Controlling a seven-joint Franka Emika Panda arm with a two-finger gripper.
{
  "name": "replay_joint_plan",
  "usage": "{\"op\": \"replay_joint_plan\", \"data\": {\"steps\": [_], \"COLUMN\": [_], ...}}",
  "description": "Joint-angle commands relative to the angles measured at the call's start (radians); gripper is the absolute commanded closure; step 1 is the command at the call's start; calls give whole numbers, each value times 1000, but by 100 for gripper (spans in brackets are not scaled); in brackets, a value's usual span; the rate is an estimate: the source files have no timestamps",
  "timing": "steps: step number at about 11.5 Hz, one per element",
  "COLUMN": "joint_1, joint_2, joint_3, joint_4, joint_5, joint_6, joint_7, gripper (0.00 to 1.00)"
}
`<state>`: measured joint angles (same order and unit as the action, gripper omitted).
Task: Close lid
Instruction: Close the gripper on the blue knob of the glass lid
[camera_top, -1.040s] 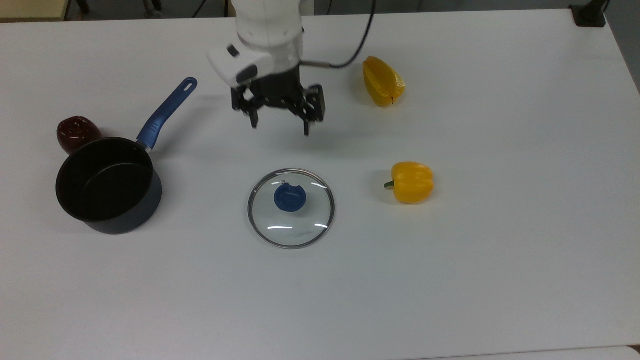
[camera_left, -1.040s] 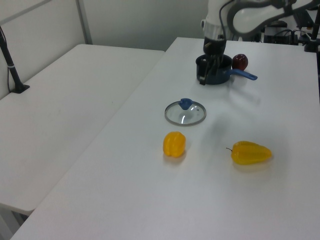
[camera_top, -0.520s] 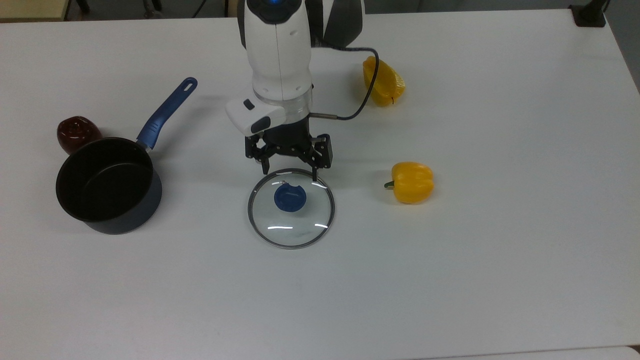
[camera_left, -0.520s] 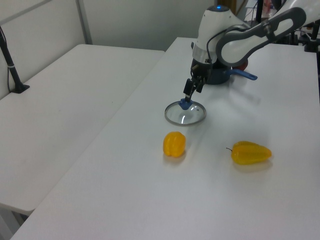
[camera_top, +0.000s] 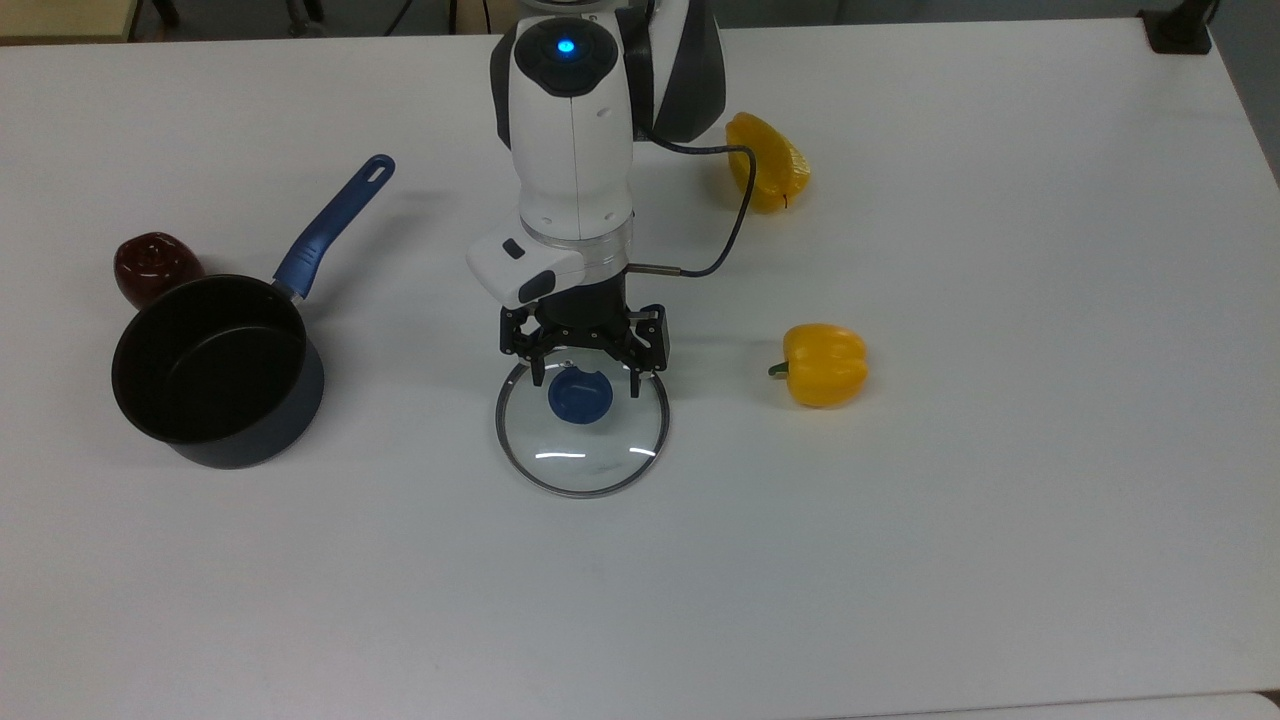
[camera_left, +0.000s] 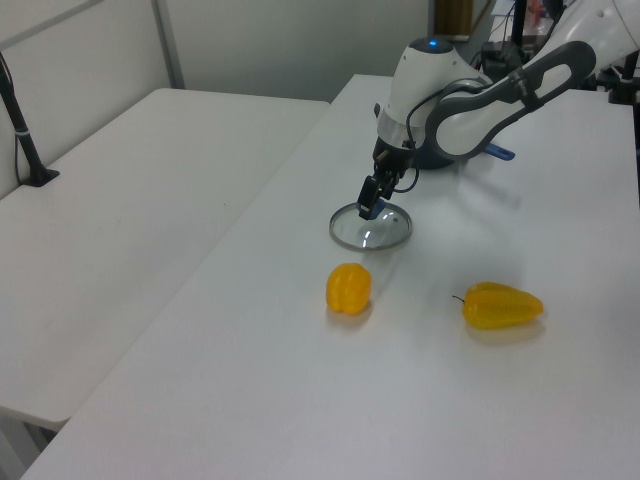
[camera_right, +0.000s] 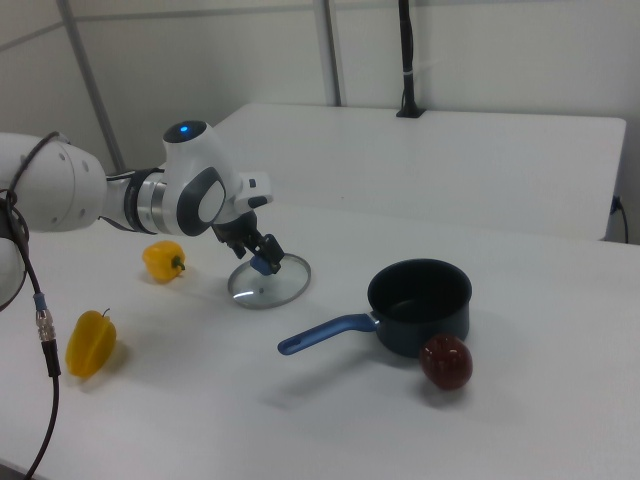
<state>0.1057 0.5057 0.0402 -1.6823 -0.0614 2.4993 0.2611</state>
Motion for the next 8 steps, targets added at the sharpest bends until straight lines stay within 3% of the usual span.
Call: {"op": "replay_joint_plan", "data": {"steps": [1, 2, 3, 6, 8], "joint_1": [9, 9, 9, 11, 9], "joint_2": [19, 19, 19, 17, 5], "joint_3": [-6, -6, -6, -6, -8], "joint_4": [29, 29, 29, 29, 29], "joint_5": [-40, -41, -43, -51, -54], "joint_6": [16, 16, 16, 15, 4], "joint_7": [24, 24, 24, 24, 24], "gripper": [19, 29, 33, 39, 60]}}
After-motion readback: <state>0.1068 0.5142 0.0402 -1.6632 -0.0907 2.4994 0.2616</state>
